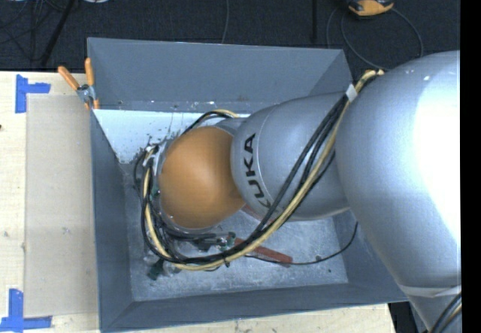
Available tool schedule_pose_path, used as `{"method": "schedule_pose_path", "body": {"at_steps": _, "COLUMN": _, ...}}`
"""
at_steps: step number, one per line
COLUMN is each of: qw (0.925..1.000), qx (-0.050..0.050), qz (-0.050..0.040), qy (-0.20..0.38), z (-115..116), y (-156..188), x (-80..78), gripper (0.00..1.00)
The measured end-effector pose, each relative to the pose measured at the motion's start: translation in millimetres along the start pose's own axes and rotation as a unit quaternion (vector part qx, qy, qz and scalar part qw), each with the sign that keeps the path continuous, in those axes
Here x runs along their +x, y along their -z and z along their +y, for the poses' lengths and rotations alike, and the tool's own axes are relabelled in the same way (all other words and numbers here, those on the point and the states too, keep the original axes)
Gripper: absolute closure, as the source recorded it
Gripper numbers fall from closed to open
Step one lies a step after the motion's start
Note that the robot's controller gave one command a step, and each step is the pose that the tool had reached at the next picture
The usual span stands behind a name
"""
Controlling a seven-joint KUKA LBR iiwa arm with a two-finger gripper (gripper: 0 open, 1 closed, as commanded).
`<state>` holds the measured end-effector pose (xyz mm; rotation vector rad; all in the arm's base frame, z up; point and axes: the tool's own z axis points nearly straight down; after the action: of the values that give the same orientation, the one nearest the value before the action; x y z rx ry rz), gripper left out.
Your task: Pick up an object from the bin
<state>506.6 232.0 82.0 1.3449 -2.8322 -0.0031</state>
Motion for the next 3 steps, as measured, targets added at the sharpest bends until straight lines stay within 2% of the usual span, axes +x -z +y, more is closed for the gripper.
{"method": "schedule_pose_path", "body": {"at_steps": 3, "qw": 1.0000, "qx": 0.001, "qz": -0.0012, "qy": -0.001, "z": 1, "y": 56, "x": -0.3, "gripper": 1.00}}
